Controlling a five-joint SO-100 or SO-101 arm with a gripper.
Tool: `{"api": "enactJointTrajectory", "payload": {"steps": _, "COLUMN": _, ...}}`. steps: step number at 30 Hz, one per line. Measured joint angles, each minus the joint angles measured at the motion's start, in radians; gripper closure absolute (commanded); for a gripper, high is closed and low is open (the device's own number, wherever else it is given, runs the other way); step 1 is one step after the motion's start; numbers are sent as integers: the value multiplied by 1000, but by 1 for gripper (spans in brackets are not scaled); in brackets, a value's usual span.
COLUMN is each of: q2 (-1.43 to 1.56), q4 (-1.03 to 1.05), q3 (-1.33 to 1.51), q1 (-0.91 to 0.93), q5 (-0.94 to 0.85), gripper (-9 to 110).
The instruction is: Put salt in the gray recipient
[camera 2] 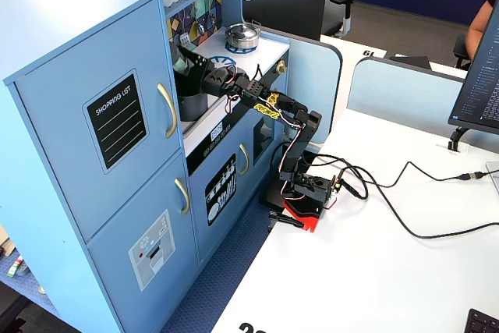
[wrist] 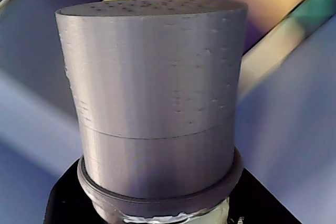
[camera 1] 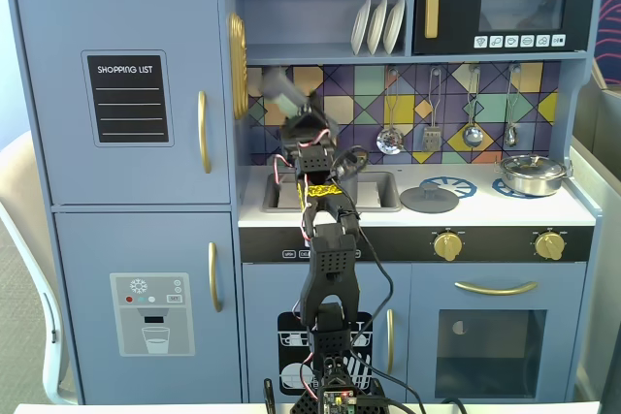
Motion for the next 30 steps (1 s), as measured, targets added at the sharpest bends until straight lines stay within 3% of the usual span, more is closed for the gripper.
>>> {"api": "enactJointTrajectory", "payload": {"steps": 11, "q2": 28, "q4": -3, "q3": 95, "q1": 9, "q5": 0, "gripper": 101}}
{"api": "enactJointTrajectory", "payload": {"steps": 22, "q2": -12, "q4": -11, "q3": -135, "q1": -37, "q5": -8, "gripper": 101}}
{"api": "enactJointTrajectory", "payload": {"steps": 30, "q2": -14, "q4": -15, "q3": -112, "q1": -49, "q5": -12, "gripper": 101}}
